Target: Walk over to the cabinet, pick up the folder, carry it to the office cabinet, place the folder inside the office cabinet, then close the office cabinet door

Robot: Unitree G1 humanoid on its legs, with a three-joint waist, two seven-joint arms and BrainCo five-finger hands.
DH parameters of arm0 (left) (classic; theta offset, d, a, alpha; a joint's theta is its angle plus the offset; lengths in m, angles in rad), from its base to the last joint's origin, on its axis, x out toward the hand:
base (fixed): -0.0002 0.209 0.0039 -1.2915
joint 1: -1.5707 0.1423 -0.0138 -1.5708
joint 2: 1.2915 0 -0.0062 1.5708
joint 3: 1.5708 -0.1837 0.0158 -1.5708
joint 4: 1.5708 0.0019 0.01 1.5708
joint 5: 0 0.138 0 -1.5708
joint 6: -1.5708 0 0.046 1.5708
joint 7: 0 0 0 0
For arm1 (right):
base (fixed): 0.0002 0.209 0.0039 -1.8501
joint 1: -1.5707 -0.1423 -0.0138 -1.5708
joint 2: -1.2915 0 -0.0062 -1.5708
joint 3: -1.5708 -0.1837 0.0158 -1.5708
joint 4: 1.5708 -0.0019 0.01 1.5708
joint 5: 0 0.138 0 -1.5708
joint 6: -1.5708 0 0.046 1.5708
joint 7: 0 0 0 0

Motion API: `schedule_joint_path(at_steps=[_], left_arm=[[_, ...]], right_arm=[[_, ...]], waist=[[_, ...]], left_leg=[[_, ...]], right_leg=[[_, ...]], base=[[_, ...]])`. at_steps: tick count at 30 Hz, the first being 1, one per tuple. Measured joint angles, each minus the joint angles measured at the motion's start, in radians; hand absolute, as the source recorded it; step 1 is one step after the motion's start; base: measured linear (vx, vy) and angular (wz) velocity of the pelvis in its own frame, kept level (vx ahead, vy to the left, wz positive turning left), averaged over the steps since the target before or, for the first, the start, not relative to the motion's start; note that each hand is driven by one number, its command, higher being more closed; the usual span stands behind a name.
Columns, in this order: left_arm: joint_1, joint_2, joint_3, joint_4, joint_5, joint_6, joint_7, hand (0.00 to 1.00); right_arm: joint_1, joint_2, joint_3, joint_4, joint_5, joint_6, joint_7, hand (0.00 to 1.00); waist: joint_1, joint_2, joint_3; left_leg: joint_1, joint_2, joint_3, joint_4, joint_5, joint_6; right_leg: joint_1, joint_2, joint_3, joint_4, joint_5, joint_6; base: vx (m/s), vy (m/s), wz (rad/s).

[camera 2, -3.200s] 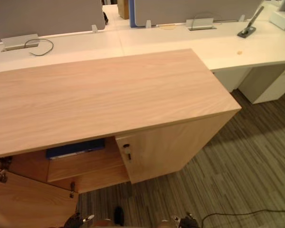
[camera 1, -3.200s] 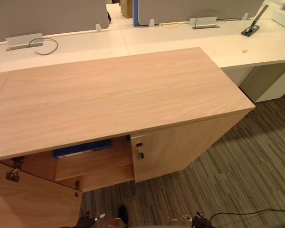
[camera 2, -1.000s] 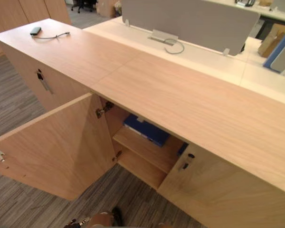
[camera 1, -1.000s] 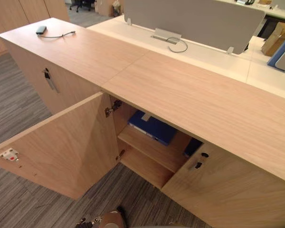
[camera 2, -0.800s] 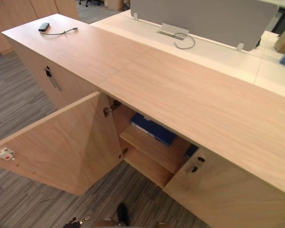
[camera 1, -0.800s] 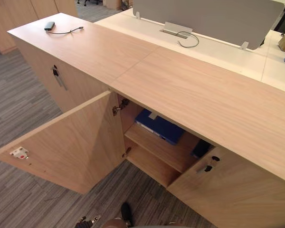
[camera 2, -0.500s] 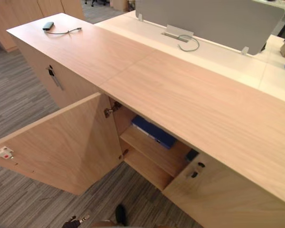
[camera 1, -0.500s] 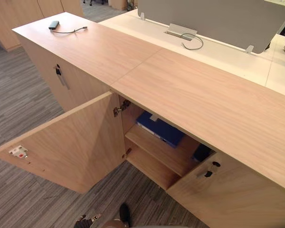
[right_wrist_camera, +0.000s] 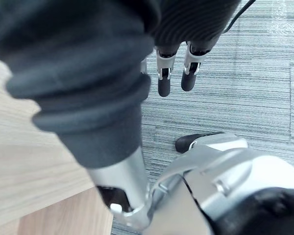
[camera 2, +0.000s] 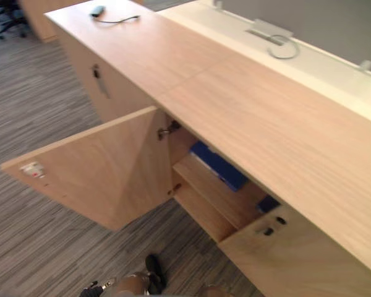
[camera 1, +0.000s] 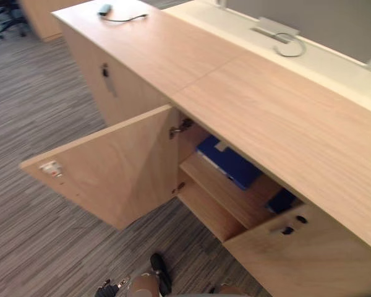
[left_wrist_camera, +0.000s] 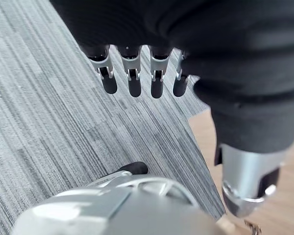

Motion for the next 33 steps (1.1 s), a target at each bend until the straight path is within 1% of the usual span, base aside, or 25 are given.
schedule_joint_path(at_steps=[1, 2, 3, 4, 5, 6, 7, 8, 9, 10, 11, 12, 13, 14, 16, 17, 18, 19, 20, 22, 24, 26, 28, 30, 33], left_arm=[[0.010, -0.001, 0.001, -0.006, -0.002, 0.000, 0.001, 0.00], [0.021, -0.003, 0.002, -0.018, -0.007, -0.001, 0.002, 0.00], [0.017, -0.004, 0.006, -0.025, -0.012, -0.002, 0.002, 0.00], [0.011, -0.003, 0.007, -0.034, -0.017, -0.002, 0.003, 0.00], [-0.012, -0.001, 0.003, -0.041, -0.023, -0.012, 0.003, 0.00], [-0.029, 0.008, 0.001, -0.041, -0.023, -0.016, 0.003, 0.00], [-0.033, -0.002, 0.017, -0.031, -0.023, -0.013, 0.003, 0.00], [-0.019, -0.007, 0.029, -0.022, -0.023, -0.009, 0.003, 0.00], [0.009, -0.018, 0.039, -0.008, -0.022, 0.001, 0.004, 0.00], [0.006, -0.027, 0.039, -0.008, -0.019, 0.003, 0.002, 0.00], [0.001, -0.020, 0.040, -0.012, -0.015, 0.002, 0.003, 0.00], [-0.002, -0.007, 0.034, -0.013, -0.005, 0.000, 0.002, 0.00], [0.004, 0.004, 0.034, -0.011, 0.004, 0.002, 0.001, 0.00], [0.005, 0.007, 0.034, -0.010, 0.006, 0.002, 0.001, 0.00], [-0.001, 0.021, 0.031, -0.007, 0.019, 0.003, 0.001, 0.00], [-0.003, 0.026, 0.031, -0.005, 0.020, 0.003, 0.001, 0.00], [-0.007, 0.029, 0.031, -0.001, 0.021, 0.003, 0.001, 0.00], [-0.012, 0.026, 0.031, -0.001, 0.016, 0.002, 0.002, 0.00], [-0.016, 0.023, 0.031, -0.001, 0.014, 0.002, 0.002, 0.00], [-0.041, 0.007, 0.031, -0.003, -0.001, -0.001, 0.002, 0.00], [-0.056, -0.014, 0.031, -0.023, -0.022, -0.003, 0.002, 0.00], [-0.067, -0.020, 0.030, -0.061, -0.036, -0.006, 0.002, 0.00], [-0.086, -0.006, 0.030, -0.084, -0.040, -0.013, 0.003, 0.00], [-0.126, 0.018, 0.031, -0.094, -0.041, -0.014, 0.004, 0.00], [-0.202, 0.092, 0.035, -0.094, -0.063, -0.013, 0.005, 0.00]], right_arm=[[0.000, -0.003, -0.008, -0.004, 0.000, 0.000, -0.001, 0.00], [-0.004, -0.011, -0.020, -0.026, 0.000, -0.001, -0.003, 0.00], [-0.022, -0.005, -0.025, -0.037, 0.001, -0.002, -0.006, 0.00], [-0.029, -0.002, -0.026, -0.036, 0.004, -0.002, -0.006, 0.00], [-0.035, 0.002, -0.039, -0.032, 0.024, -0.001, -0.008, 0.00], [-0.034, 0.009, -0.063, -0.025, 0.042, -0.002, -0.012, 0.00], [-0.046, 0.010, -0.089, -0.019, 0.054, -0.003, -0.024, 0.00], [-0.052, 0.010, -0.089, -0.019, 0.064, -0.005, -0.029, 0.00], [-0.050, 0.008, -0.087, -0.018, 0.083, -0.008, -0.030, 0.00], [-0.053, 0.003, -0.088, -0.019, 0.082, -0.008, -0.030, 0.00], [-0.056, 0.012, -0.087, -0.016, 0.082, -0.003, -0.030, 0.00], [-0.064, 0.023, -0.080, 0.001, 0.081, -0.001, -0.029, 0.00], [-0.067, 0.021, -0.070, 0.000, 0.078, -0.003, -0.030, 0.00], [-0.066, 0.021, -0.065, 0.001, 0.078, -0.002, -0.030, 0.00], [-0.064, 0.019, -0.035, -0.003, 0.079, -0.003, -0.031, 0.00], [-0.063, 0.018, -0.021, -0.007, 0.079, -0.003, -0.031, 0.00], [-0.064, 0.013, 0.005, -0.013, 0.078, -0.005, -0.030, 0.00], [-0.061, 0.007, 0.031, -0.020, 0.077, -0.005, -0.029, 0.00], [-0.061, 0.005, 0.036, -0.020, 0.077, -0.005, -0.028, 0.00], [-0.058, -0.003, 0.040, -0.020, 0.078, -0.003, -0.028, 0.00], [-0.045, -0.012, 0.040, -0.020, 0.077, -0.002, -0.028, 0.00], [-0.022, -0.013, 0.040, -0.028, 0.078, -0.002, -0.028, 0.00], [-0.012, -0.011, 0.040, -0.032, 0.078, -0.003, -0.028, 0.00], [-0.002, -0.012, 0.040, -0.032, 0.078, -0.003, -0.028, 0.00], [0.011, -0.012, 0.039, -0.032, 0.078, -0.003, -0.025, 0.00]], waist=[[0.000, 0.006, -0.004], [0.000, 0.029, -0.005], [0.000, 0.036, -0.001], [-0.007, 0.037, -0.004], [-0.018, 0.038, -0.007], [-0.033, 0.005, -0.016], [-0.018, 0.025, -0.014], [-0.024, 0.034, -0.015], [-0.040, 0.059, -0.026], [-0.048, 0.073, -0.030], [-0.044, 0.065, -0.029], [-0.040, 0.070, -0.030], [-0.044, 0.072, -0.040], [-0.043, 0.071, -0.042], [-0.045, 0.070, -0.054], [-0.045, 0.070, -0.057], [-0.045, 0.066, -0.063], [-0.049, 0.071, -0.066], [-0.051, 0.075, -0.068], [-0.054, 0.083, -0.068], [-0.060, 0.097, -0.071], [-0.063, 0.102, -0.082], [-0.068, 0.101, -0.086], [-0.076, 0.100, -0.095], [-0.077, 0.098, -0.108]], left_leg=[[0.001, 0.034, 0.002, 0.043, -0.012, -0.007], [-0.002, 0.078, -0.012, 0.084, -0.037, -0.034], [-0.005, 0.042, -0.027, 0.064, -0.048, -0.027], [-0.014, 0.024, -0.039, 0.037, -0.035, -0.019], [-0.023, -0.032, -0.091, -0.050, 0.031, -0.027], [-0.029, -0.084, -0.142, -0.098, 0.060, -0.058], [-0.055, 0.003, -0.121, 0.087, -0.071, -0.023], [-0.047, 0.065, -0.122, 0.157, -0.102, -0.052], [-0.009, 0.163, -0.135, 0.149, -0.118, -0.110], [0.004, 0.159, -0.158, 0.102, -0.102, -0.184], [0.006, 0.136, -0.153, 0.077, -0.087, -0.168], [0.015, 0.102, -0.134, 0.022, -0.058, -0.152], [0.017, 0.077, -0.127, -0.021, -0.040, -0.142], [0.019, 0.071, -0.126, -0.029, -0.037, -0.141], [0.054, 0.029, -0.099, -0.117, 0.008, -0.129], [0.065, 0.023, -0.090, -0.144, 0.024, -0.130], [0.086, 0.012, -0.075, -0.200, 0.057, -0.131], [0.109, 0.004, -0.069, -0.264, 0.096, -0.134], [0.121, 0.001, -0.066, -0.297, 0.115, -0.137], [0.156, -0.015, -0.062, -0.399, 0.178, -0.143], [0.160, -0.005, -0.065, -0.400, 0.185, -0.144], [0.160, 0.001, -0.067, -0.400, 0.188, -0.146], [0.160, 0.004, -0.067, -0.400, 0.190, -0.150], [0.160, 0.004, -0.067, -0.400, 0.191, -0.152], [0.160, 0.006, -0.062, -0.400, 0.191, -0.152]], right_leg=[[-0.001, -0.010, -0.008, 0.016, -0.001, 0.001], [-0.006, -0.026, -0.016, 0.048, -0.005, 0.007], [-0.020, -0.037, -0.019, 0.060, -0.012, 0.015], [-0.031, -0.031, -0.018, 0.051, -0.014, 0.018], [-0.045, 0.005, -0.017, -0.003, -0.005, 0.004], [-0.058, -0.007, -0.022, -0.046, 0.018, -0.023], [-0.061, -0.019, -0.033, -0.051, 0.048, 0.032], [-0.058, -0.012, -0.022, -0.049, 0.054, 0.033], [-0.049, 0.001, -0.017, -0.058, 0.070, 0.046], [-0.057, -0.013, -0.018, -0.063, 0.089, 0.064], [-0.068, -0.026, -0.018, -0.075, 0.118, 0.048], [-0.099, -0.039, -0.017, -0.092, 0.176, 0.025], [-0.112, -0.033, -0.009, -0.125, 0.225, 0.030], [-0.113, -0.032, -0.010, -0.131, 0.231, 0.030], [-0.122, -0.049, -0.004, -0.156, 0.260, 0.028], [-0.129, -0.050, -0.001, -0.156, 0.261, 0.029], [-0.143, -0.049, 0.007, -0.157, 0.261, 0.029], [-0.151, -0.041, 0.010, -0.162, 0.260, 0.031], [-0.155, -0.037, 0.010, -0.165, 0.257, 0.035], [-0.159, -0.031, 0.008, -0.176, 0.228, 0.067], [-0.159, -0.020, 0.008, -0.171, 0.223, 0.059], [-0.158, -0.010, 0.007, -0.170, 0.219, 0.054], [-0.158, -0.006, 0.008, -0.173, 0.214, 0.051], [-0.158, -0.006, 0.008, -0.175, 0.215, 0.050], [-0.158, -0.003, 0.011, -0.181, 0.219, 0.045]], base=[[0.12, 0.141, 0.26], [0.11, 0.200, 0.11], [0.09, 0.241, 0.18], [-0.03, 0.201, 0.59], [-0.14, 0.084, 0.98], [-0.13, 0.056, 0.77], [-0.05, 0.035, 0.20], [0.08, 0.104, -0.24], [0.10, 0.195, -0.01], [0.08, 0.239, 0.13], [-0.02, 0.301, 0.08], [-0.11, 0.279, -0.11], [-0.10, 0.223, -0.14], [-0.11, 0.133, -0.12], [-0.10, 0.060, -0.17], [-0.13, 0.011, -0.31], [-0.15, -0.055, -0.35], [-0.13, -0.079, -0.33], [-0.11, -0.072, -0.21], [-0.15, -0.068, -0.13], [-0.16, -0.057, -0.06], [-0.13, -0.052, 0.01], [-0.10, -0.039, 0.00], [-0.07, -0.026, -0.01], [-0.03, -0.026, -0.02]])
